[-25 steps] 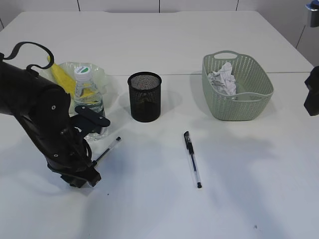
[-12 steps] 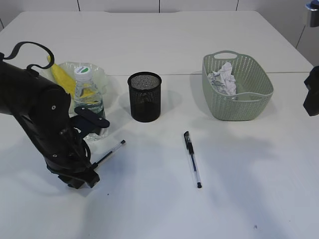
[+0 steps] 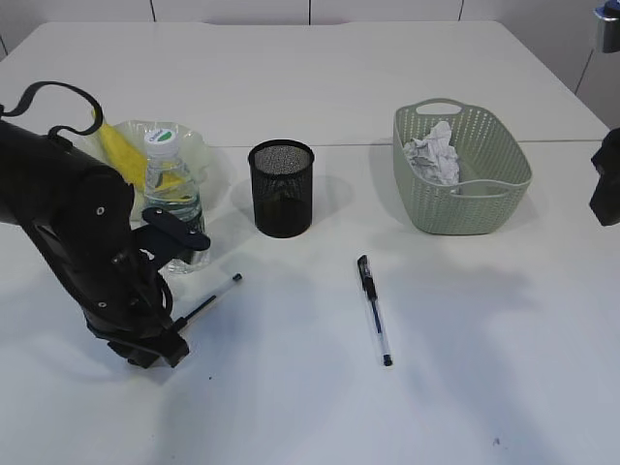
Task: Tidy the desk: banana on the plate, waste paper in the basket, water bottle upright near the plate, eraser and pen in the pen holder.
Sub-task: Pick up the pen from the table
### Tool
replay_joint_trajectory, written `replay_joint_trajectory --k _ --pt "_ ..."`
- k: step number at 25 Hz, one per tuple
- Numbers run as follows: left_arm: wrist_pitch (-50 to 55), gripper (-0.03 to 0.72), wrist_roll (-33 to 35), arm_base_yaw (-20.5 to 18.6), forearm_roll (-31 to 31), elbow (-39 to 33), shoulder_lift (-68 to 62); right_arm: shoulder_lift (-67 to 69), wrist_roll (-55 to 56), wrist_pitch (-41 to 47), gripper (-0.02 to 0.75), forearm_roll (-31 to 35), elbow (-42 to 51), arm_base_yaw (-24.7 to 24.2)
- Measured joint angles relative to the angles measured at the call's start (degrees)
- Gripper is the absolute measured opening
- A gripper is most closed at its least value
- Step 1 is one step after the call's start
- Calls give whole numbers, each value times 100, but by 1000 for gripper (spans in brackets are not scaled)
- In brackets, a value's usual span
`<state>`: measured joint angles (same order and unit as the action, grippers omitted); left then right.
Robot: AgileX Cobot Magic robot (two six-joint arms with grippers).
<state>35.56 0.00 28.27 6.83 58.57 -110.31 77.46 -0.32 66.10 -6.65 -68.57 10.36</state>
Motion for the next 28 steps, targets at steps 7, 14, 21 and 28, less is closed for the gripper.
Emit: replay_joint_trajectory --k 7,14,21,28 --pt "92 61 0 0 27 -95 233 0 0 0 496 10 0 0" --pt "158 60 0 0 27 -95 555 0 0 0 496 10 0 0" --pt "375 60 0 0 27 -98 991 0 -10 0 496 10 0 0" --pt "629 60 129 145 27 -98 1566 0 -44 0 457 173 0 0"
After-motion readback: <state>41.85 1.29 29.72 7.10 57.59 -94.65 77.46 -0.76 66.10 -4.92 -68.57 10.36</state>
